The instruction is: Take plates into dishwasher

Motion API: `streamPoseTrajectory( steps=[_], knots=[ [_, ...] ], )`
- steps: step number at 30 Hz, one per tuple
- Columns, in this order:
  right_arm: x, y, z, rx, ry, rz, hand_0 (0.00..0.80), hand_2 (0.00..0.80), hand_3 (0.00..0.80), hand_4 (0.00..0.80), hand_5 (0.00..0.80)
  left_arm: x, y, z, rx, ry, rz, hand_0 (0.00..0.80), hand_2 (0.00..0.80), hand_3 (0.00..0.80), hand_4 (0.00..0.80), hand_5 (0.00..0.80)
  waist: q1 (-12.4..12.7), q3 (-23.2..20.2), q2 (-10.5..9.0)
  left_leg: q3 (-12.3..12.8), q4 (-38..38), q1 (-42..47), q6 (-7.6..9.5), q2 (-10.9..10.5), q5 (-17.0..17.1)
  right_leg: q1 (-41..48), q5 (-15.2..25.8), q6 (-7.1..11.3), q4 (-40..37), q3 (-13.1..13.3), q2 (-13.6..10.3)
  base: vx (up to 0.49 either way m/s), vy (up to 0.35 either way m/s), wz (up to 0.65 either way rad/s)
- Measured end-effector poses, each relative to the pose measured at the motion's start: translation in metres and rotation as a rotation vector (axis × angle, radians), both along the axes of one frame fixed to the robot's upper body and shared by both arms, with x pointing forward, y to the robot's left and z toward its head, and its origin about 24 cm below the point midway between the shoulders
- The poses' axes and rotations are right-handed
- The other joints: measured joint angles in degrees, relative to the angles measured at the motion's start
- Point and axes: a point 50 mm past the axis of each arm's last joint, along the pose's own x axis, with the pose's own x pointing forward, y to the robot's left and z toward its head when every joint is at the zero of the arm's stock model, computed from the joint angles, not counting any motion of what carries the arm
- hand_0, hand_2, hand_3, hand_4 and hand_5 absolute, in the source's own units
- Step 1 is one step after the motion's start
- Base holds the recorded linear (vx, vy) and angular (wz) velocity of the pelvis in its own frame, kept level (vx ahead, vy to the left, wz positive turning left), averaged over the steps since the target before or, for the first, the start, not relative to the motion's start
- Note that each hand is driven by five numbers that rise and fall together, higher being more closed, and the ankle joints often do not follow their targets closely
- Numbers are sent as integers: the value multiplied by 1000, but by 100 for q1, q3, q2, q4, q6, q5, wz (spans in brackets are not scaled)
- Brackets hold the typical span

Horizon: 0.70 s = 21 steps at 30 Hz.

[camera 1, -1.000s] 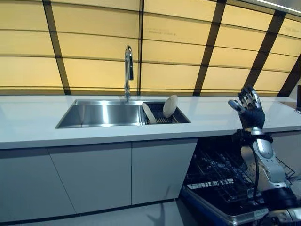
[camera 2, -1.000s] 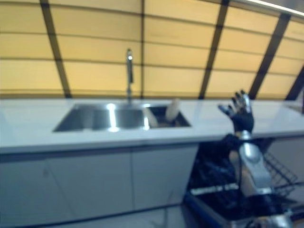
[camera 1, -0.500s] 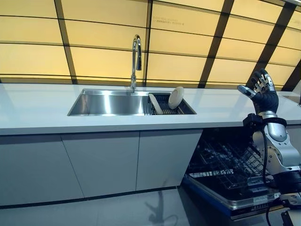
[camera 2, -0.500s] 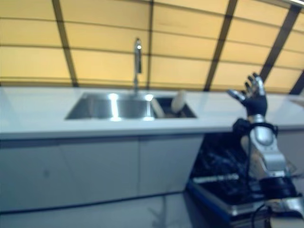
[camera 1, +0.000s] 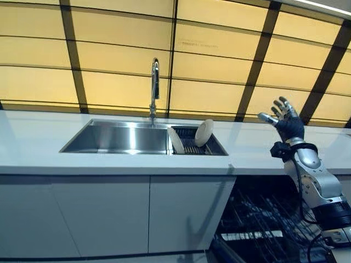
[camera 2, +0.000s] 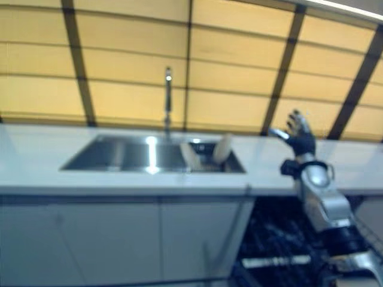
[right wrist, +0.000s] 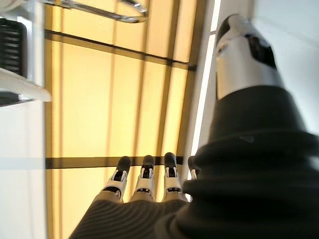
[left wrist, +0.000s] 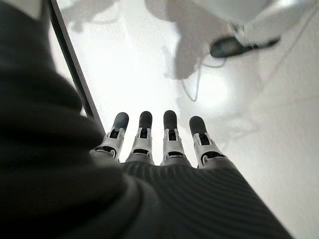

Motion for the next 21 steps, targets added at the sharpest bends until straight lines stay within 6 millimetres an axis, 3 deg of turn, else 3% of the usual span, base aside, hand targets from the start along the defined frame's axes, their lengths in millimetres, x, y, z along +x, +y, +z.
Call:
streamPoseTrajectory(
  steps=[1, 4, 5, 8, 9, 12, 13, 15, 18, 21],
  knots=[
    [1, 2, -2, -6, 11, 9, 0, 0, 0, 0, 0, 3, -1, 0, -8, -20, -6, 0, 0, 0, 0, 0, 8, 3, 4, 84, 523, -238, -181, 1, 158, 111, -59, -79, -100, -11, 60, 245, -301, -13],
    [3, 9, -9, -29, 37, 43, 0, 0, 0, 0, 0, 5, -5, 0, -21, -44, -12, 0, 0, 0, 0, 0, 52, 18, -50, 101, 1720, -719, -411, -41, 918, 527, -157, -232, -398, 7, 81, 172, -197, -16],
    [3, 9, -9, -31, 38, 45, 0, 0, 0, 0, 0, 8, -7, 1, -27, -62, -19, 0, 0, 0, 0, 0, 49, 51, -122, 104, 2304, -966, -387, -97, 1278, 721, -184, -279, -573, -4, 31, 123, -92, 2],
    [3, 9, -11, -34, 41, 36, 0, 0, 0, 0, 0, 26, -8, 6, -32, -126, -41, 0, 0, 0, 0, 0, 105, 144, -293, 222, 2746, -1654, -246, -307, 1194, 1024, -174, -378, -908, -40, -50, 199, -68, 4],
    [3, 11, -12, -30, 41, 34, 0, 0, 0, 0, 0, 33, -8, 8, -30, -149, -48, 0, 0, 0, 0, 0, 154, 189, -345, 350, 2257, -1768, -134, -332, 1123, 1191, -138, -410, -1107, -59, -34, 207, -14, -1],
    [5, 13, -14, -16, 45, 26, 0, 0, 0, 0, 0, 35, -2, 10, -14, -151, -51, 0, 0, 0, 0, 0, 166, 228, -314, 750, 723, -1837, -105, -247, 1147, 1490, -86, -477, -1467, -197, 153, 202, 29, 17],
    [5, 13, -15, -14, 48, 20, 0, 0, 0, 0, 0, 35, -2, 10, -14, -150, -52, 0, 0, 0, 0, 0, 182, 232, -316, 744, 379, -1829, -119, -276, 1167, 1521, -78, -484, -1520, -200, 185, 231, 45, 16],
    [5, 12, -16, -9, 53, 6, 0, 0, 0, 0, 0, 35, -2, 10, -13, -148, -53, 0, 0, 0, 0, 0, 358, 307, -305, 687, -547, -1832, 7, -355, 1291, 1596, -88, -479, -1613, -127, 275, 226, 65, -16],
    [9, 9, -16, -9, 64, -6, 0, 0, 0, 0, 0, 33, -4, 9, -16, -140, -48, 0, 0, 0, 0, 0, 699, 558, -118, 354, -1626, -1834, -89, -383, 1833, 1728, -201, -418, -1616, 266, 403, 199, 102, -48],
    [11, 10, -19, -31, 80, 11, 0, 0, 0, 0, 0, 29, -2, 8, -8, -125, -39, 0, 0, 0, 0, 0, 852, 717, 68, 241, -1743, -1863, -104, -276, 1958, 1908, -285, -310, -1634, 652, 434, 157, 222, -73]
  ],
)
